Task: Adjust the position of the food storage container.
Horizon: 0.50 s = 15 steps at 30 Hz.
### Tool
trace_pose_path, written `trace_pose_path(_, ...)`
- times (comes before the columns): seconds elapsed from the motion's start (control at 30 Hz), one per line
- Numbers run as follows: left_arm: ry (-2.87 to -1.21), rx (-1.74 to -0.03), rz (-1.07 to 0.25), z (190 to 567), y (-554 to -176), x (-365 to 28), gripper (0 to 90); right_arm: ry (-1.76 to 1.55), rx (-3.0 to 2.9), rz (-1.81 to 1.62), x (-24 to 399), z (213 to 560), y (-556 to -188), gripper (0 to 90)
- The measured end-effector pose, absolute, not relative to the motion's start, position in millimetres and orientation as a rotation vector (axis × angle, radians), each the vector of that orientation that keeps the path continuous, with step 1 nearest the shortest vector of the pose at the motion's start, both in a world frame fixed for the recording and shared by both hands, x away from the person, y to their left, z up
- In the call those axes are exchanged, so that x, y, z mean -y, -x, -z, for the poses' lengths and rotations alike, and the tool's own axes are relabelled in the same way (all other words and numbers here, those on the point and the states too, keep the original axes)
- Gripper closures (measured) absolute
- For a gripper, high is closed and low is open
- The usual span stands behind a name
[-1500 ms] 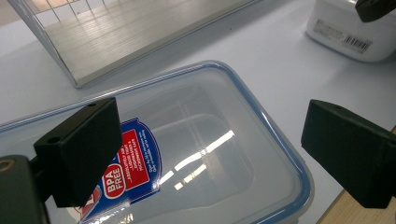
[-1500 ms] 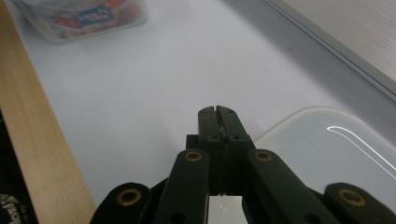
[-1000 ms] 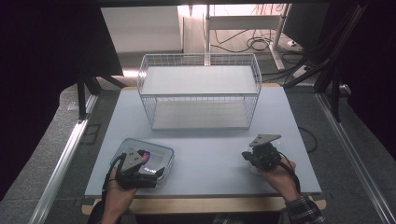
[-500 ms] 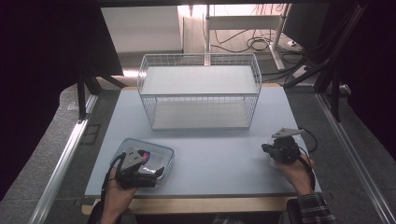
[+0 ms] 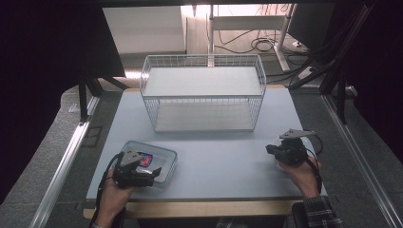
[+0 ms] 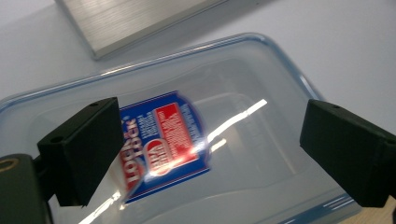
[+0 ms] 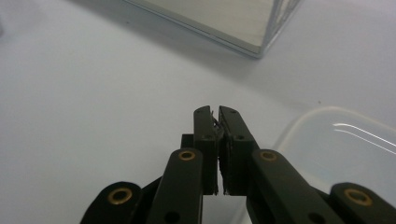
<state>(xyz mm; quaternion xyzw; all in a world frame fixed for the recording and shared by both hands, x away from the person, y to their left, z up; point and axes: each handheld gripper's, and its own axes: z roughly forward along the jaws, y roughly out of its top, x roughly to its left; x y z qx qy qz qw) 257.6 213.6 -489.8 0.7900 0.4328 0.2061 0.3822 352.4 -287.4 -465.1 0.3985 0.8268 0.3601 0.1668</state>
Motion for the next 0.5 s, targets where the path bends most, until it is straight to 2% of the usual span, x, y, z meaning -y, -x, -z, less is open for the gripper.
trace_pose_path(0.1,-1.998,-1.131,-0.526,487,-261,-224,5.6,-1.12,-2.358,-1.033,285,464,-351,84.5)
trace_pose_path(0.27,-1.969,-1.206,-0.604,479,-262,-244,12.7,-1.062,-2.39,-1.019,274,464,-347,84.6)
trace_pose_path(0.3,-1.962,-1.215,-0.612,479,-262,-249,20.5,-1.052,-2.399,-1.023,270,465,-345,84.6)
trace_pose_path(0.37,-1.961,-1.241,-0.632,478,-262,-257,23.2,-1.049,-2.405,-1.028,269,465,-345,84.6)
trace_pose_path(0.43,-1.969,-1.254,-0.644,478,-261,-266,39.5,-1.043,-2.42,-1.06,265,464,-343,83.5)
trace_pose_path(0.5,-1.956,-1.295,-0.647,477,-261,-274,48.5,-1.038,-2.427,-1.066,261,464,-341,83.3)
